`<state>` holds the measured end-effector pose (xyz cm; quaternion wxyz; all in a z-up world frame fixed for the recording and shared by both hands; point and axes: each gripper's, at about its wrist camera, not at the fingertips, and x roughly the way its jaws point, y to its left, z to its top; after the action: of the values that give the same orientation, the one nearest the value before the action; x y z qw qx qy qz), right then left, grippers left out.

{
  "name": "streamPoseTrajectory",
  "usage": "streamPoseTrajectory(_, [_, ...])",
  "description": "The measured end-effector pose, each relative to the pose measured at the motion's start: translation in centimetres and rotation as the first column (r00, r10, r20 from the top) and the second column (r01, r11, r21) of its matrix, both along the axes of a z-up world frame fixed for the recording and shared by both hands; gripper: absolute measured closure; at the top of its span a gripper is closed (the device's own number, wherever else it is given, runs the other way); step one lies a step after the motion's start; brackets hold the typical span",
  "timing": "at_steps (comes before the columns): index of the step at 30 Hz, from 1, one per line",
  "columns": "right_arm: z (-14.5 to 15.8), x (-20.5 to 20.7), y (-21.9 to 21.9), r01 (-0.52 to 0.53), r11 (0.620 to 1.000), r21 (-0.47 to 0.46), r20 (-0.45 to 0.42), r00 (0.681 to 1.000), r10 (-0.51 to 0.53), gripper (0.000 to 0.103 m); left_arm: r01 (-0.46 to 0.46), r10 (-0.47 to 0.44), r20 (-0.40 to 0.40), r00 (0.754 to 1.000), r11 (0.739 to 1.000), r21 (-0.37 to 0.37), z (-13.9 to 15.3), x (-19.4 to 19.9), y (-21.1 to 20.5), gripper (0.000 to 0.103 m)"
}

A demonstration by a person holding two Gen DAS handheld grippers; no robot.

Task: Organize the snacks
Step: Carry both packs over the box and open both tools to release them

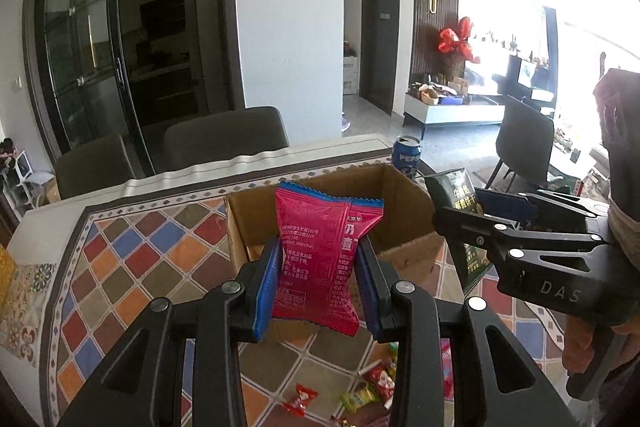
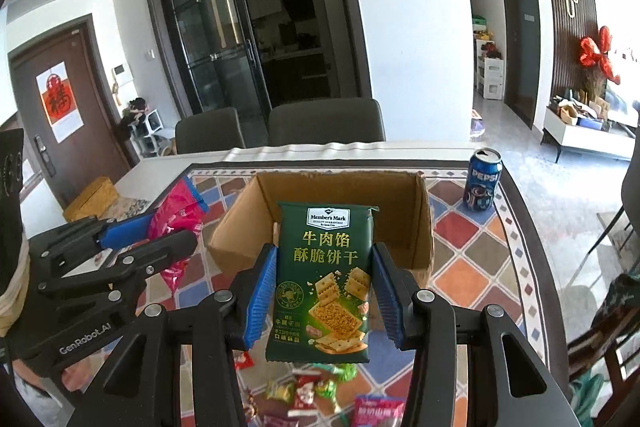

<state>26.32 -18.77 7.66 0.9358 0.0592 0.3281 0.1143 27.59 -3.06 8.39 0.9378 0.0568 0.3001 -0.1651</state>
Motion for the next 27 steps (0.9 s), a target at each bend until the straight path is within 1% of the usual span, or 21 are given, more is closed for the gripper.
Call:
streamPoseTrajectory(12, [0.3,5.3,-0.1,-0.005,1.0,-0.016,-0.021,1.0,0.005,0.055,-0.029,0.027,-0.057,0.998,0.999,-0.04,-0.9,5.0,0.7,0.067])
streamPoseTrajectory(21, [-0.9,9.2,0.2,0.002,1.0,-0.018,-0.066,0.998,-0.003,0.055,-0.031,0.029,-0.087,0.996,0.999,-0.02,-1.9,8.3,0.2,0.066])
streamPoseTrajectory(22, [-1.1,9.5,0.3,0.005,1.0,-0.02,-0.072,0.997,-0.007,0.055,-0.032,0.031,-0.087,0.996,0.999,-0.016,-1.9,8.4,0.2,0.062])
streamPoseTrajectory(23, [-1.3,9.8,0.2,0.013,1.0,-0.02,-0.075,0.997,-0.014,0.055,-0.044,0.044,-0.087,0.995,0.999,-0.001,-2.0,8.6,0.1,0.048])
streamPoseTrajectory(24, [-1.5,9.9,0.2,0.021,1.0,-0.019,-0.076,0.997,-0.022,0.054,-0.063,0.064,-0.079,0.995,0.998,0.01,-2.0,8.6,0.0,0.041])
streamPoseTrajectory(25, [-1.7,10.1,0.2,0.026,0.999,-0.02,-0.082,0.996,-0.028,0.047,-0.076,0.077,-0.065,0.995,0.997,0.012,-2.1,8.5,0.2,0.037])
streamPoseTrajectory(26, [-1.9,10.3,0.0,0.037,0.999,-0.023,-0.092,0.995,-0.039,0.044,-0.082,0.083,-0.06,0.995,0.996,0.015,-2.0,8.3,0.2,0.037])
streamPoseTrajectory(27, [-2.2,10.3,-0.2,0.056,0.998,-0.023,-0.098,0.994,-0.058,0.044,-0.088,0.089,-0.06,0.994,0.996,0.022,-2.1,8.2,0.2,0.037])
